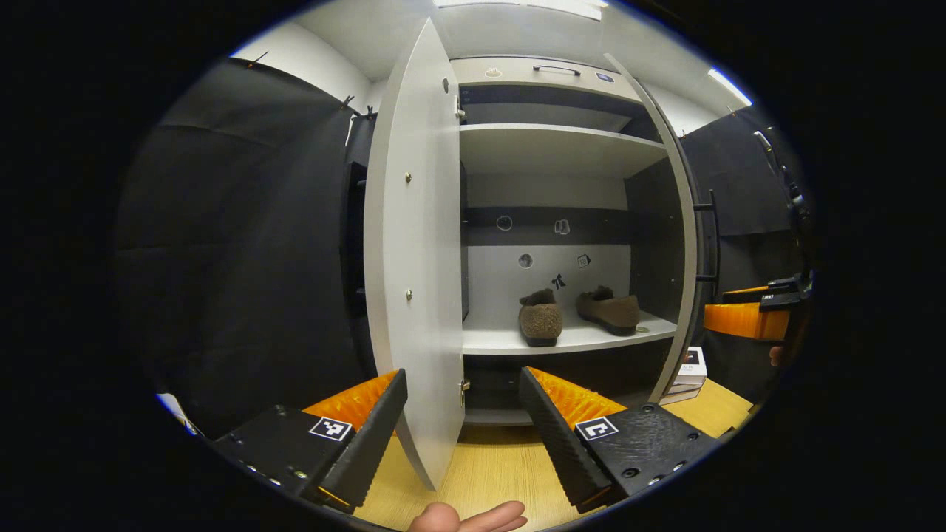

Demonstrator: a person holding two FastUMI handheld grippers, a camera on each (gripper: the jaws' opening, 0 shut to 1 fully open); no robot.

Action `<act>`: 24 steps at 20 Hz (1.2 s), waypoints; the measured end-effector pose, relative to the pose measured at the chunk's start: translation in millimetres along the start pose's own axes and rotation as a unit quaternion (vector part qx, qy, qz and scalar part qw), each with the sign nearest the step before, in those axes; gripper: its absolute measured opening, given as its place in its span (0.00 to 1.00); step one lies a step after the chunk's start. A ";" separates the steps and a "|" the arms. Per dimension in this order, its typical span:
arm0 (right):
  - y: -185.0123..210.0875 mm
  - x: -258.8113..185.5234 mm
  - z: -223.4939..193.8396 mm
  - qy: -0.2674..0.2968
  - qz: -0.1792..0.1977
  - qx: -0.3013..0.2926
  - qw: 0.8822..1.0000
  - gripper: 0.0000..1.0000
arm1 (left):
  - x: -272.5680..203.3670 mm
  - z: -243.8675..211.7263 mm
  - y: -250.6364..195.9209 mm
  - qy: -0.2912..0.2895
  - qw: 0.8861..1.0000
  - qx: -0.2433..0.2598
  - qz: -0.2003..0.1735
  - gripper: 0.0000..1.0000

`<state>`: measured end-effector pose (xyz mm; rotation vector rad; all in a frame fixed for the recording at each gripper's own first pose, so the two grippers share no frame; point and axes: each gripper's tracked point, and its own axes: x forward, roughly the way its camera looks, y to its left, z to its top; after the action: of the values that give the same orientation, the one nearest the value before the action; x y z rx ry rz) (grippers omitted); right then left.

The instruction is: Grab one shoe with the right hand and put it into the shoe cabinet, grab the other shoe with the left hand and put it into the shoe cabinet; then close the right door with the right hand and the left door with the left hand.

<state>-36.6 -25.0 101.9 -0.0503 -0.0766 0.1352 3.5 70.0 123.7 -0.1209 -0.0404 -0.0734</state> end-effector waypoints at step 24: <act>27.5 -21.0 -19.4 0.019 0.048 -0.006 0.999 0.93 | -43.9 11.7 143.1 -0.011 0.992 -0.013 0.127 0.95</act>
<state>-59.5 -1.6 79.5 -0.0678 -0.0368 0.2291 -29.9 216.3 116.4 -0.1519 -0.0458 0.1828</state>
